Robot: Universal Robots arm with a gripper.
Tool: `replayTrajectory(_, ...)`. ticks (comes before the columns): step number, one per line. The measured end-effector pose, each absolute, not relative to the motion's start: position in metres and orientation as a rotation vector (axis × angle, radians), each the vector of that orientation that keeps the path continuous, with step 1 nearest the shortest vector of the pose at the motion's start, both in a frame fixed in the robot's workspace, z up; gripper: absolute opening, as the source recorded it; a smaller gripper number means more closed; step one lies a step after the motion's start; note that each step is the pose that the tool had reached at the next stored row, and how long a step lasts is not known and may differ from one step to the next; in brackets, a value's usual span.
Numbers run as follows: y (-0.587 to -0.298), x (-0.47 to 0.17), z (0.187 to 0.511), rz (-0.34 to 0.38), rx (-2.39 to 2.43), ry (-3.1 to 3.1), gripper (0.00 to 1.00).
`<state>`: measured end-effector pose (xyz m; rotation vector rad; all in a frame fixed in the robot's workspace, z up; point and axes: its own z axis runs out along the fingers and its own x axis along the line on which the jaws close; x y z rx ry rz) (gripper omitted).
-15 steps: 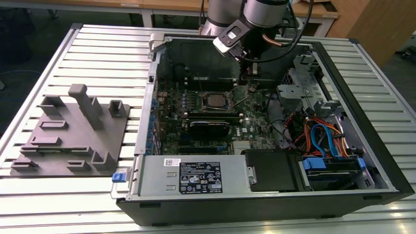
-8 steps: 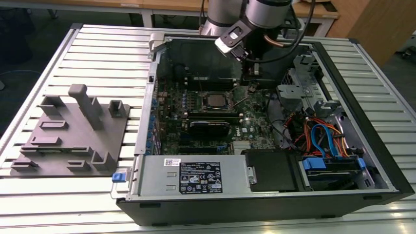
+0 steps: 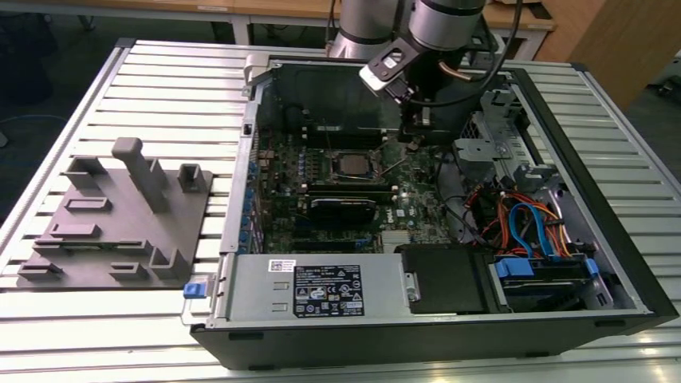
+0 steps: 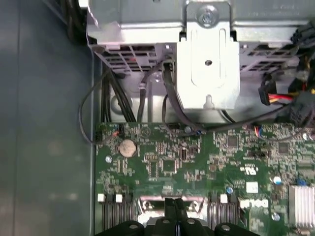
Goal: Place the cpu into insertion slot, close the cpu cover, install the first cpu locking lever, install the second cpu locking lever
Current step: 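Close the cpu cover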
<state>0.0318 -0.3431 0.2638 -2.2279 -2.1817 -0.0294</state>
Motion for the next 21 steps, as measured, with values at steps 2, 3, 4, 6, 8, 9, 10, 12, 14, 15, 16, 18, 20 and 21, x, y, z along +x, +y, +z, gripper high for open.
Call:
replayTrajectory(2,-0.343,0.035,0.263,-0.029,-2.228,-2.182,0.11)
replayTrajectory(3,-0.343,0.036,0.263,-0.029,-2.228,-2.182,0.11)
replayTrajectory(4,-0.343,0.037,0.263,-0.030,-2.228,-2.182,0.11)
replayTrajectory(6,-0.343,0.040,0.262,-0.029,-2.228,-2.182,0.11)
replayTrajectory(8,-0.343,0.042,0.262,-0.029,-2.228,-2.182,0.11)
replayTrajectory(9,-0.343,0.043,0.261,-0.029,-2.228,-2.182,0.11)
replayTrajectory(10,-0.342,0.044,0.261,-0.029,-2.228,-2.182,0.11)
replayTrajectory(12,-0.342,0.046,0.261,-0.029,-2.228,-2.182,0.11)
replayTrajectory(14,-0.342,0.048,0.260,-0.029,-2.228,-2.182,0.11)
replayTrajectory(15,-0.342,0.049,0.259,-0.029,-2.228,-2.182,0.11)
replayTrajectory(16,-0.342,0.050,0.259,-0.029,-2.228,-2.182,0.11)
replayTrajectory(18,-0.342,0.051,0.257,-0.029,-2.228,-2.182,0.11)
replayTrajectory(20,-0.342,0.052,0.255,-0.029,-2.228,-2.181,0.11)
replayTrajectory(21,-0.342,0.053,0.254,-0.029,-2.228,-2.182,0.11)
